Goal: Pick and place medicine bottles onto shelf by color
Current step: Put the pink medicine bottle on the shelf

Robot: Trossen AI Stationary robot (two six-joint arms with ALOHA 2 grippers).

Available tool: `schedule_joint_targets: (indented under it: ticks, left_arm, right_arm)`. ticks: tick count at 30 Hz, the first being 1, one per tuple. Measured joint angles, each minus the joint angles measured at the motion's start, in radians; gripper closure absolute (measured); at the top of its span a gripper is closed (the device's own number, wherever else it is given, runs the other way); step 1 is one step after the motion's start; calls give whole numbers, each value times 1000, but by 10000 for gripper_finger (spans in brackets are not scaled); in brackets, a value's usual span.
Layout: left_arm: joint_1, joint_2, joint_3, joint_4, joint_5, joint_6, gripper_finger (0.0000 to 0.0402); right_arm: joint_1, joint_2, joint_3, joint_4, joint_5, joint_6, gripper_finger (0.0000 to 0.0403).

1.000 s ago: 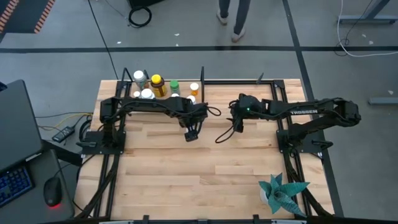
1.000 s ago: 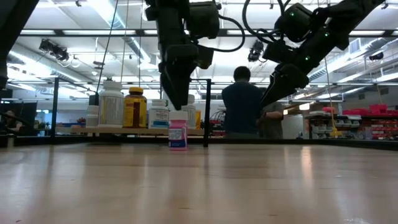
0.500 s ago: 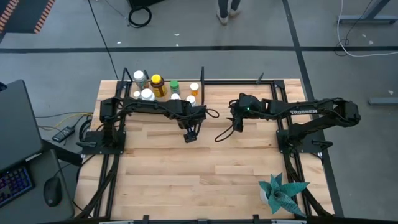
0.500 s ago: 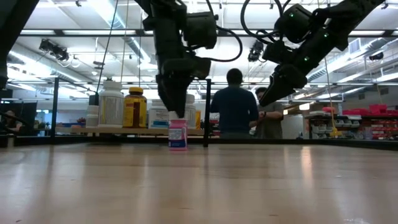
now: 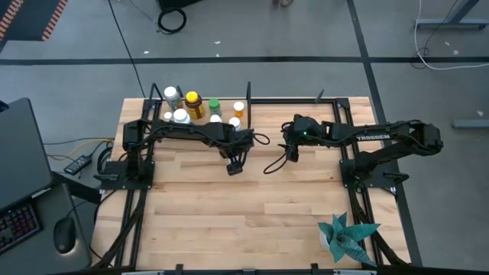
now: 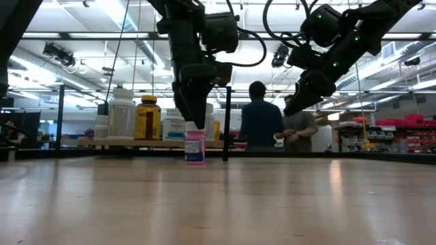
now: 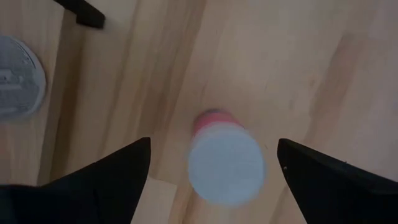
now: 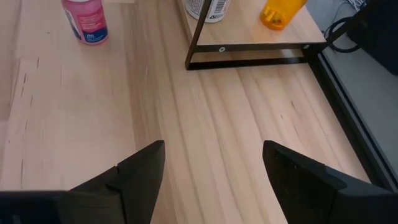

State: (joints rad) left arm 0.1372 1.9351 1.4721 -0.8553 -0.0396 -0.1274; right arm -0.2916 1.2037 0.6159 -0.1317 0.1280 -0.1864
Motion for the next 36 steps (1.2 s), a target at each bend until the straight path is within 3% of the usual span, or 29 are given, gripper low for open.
schedule_joint_targets:
  ticks: [8,20,27,33,36]
  left_arm:
    - [-7,12,-3,-12,-35,-19,64]
    - [-13,12,-3,-15,-35,-20,226]
    - [-11,10,-1,-75,-35,-29,226]
    - [14,-32,-1,-194,-40,-48,184]
    - [42,-78,1,-215,-51,-51,198]
  right_arm:
    - [0,0,0,-2,0,0,125]
    - [0,0,0,-2,6,0,125]
    - [0,0,0,-2,8,0,125]
    - [0,0,0,-1,8,1,125]
    - [-1,0,0,-1,8,4,125]
